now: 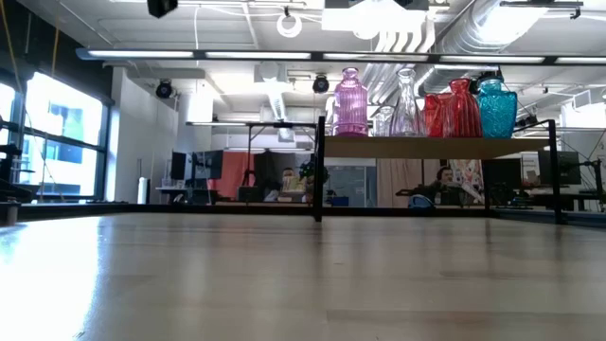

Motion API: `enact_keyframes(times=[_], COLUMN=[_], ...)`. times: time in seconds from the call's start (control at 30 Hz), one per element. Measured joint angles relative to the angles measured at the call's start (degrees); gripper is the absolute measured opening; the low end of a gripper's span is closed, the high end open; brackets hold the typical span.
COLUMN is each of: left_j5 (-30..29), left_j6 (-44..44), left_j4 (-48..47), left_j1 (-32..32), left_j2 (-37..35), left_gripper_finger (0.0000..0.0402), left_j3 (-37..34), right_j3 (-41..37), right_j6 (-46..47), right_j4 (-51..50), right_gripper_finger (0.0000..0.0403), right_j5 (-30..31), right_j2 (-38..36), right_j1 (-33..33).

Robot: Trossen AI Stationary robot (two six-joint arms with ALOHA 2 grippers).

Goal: Sort vases onto shelf
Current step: Put the blue vase on the shelf aligned with the other blue vase

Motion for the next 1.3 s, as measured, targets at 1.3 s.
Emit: enact_keyframes(times=[1.3], left_j5=[-25.0], left_j6=[5.2], left_j4=[-3.5], left_j1=[0.0], left_j2=[-38.2], left_gripper_finger=[0.0101], left_j3=[-26.1], right_j3=[0.1], right_j6=[-6.0], right_j4=[-15.0], right_gripper_finger=[0.0281], right_j5=[18.0], right_j2=[-22.7], right_j1=[-2.6])
